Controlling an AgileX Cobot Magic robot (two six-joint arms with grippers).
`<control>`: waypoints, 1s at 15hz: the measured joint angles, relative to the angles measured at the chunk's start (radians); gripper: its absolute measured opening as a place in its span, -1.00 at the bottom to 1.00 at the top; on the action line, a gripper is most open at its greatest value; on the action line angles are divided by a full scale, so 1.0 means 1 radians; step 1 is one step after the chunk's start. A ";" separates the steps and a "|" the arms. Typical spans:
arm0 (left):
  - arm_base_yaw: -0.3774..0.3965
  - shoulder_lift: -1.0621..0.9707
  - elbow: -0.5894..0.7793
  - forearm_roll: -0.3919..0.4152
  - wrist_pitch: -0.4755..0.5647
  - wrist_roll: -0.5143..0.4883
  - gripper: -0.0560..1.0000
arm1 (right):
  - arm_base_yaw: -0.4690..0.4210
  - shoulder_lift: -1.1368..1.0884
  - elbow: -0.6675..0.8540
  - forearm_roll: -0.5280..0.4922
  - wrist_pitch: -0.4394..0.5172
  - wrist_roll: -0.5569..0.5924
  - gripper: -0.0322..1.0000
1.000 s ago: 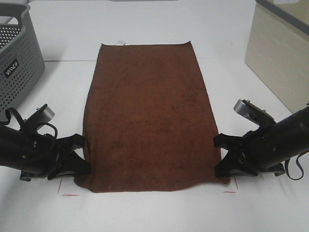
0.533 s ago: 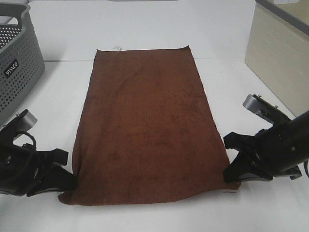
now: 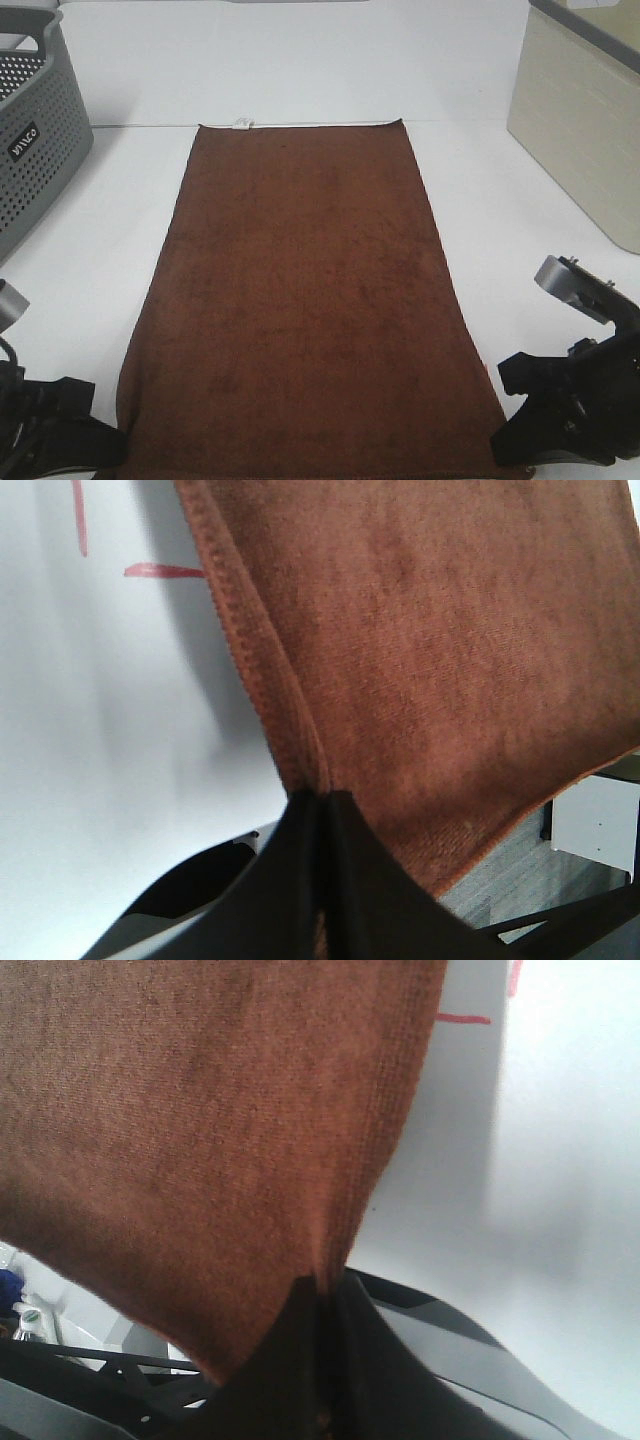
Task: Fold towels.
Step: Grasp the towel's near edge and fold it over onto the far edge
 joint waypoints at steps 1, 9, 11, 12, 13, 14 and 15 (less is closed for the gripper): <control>0.000 0.000 -0.006 0.006 0.002 0.000 -0.89 | 0.000 -0.002 -0.012 -0.013 0.005 0.001 -0.94; 0.000 0.016 -0.321 0.101 -0.065 -0.157 -0.89 | 0.002 0.090 -0.464 -0.262 0.053 0.235 -0.94; 0.000 0.060 -0.436 0.175 -0.097 -0.225 -0.89 | 0.002 0.168 -0.599 -0.334 0.078 0.283 -0.94; 0.000 0.095 -0.505 0.214 -0.106 -0.253 -0.89 | 0.002 0.206 -0.664 -0.347 0.086 0.290 -0.94; 0.000 0.137 -0.574 0.251 -0.116 -0.283 -0.89 | 0.002 0.249 -0.736 -0.355 0.099 0.301 -0.94; 0.000 0.183 -0.639 0.278 -0.128 -0.299 -0.89 | 0.002 0.289 -0.811 -0.355 0.111 0.311 -0.94; 0.000 0.226 -0.705 0.304 -0.136 -0.309 -0.89 | 0.002 0.335 -0.881 -0.355 0.119 0.313 -0.94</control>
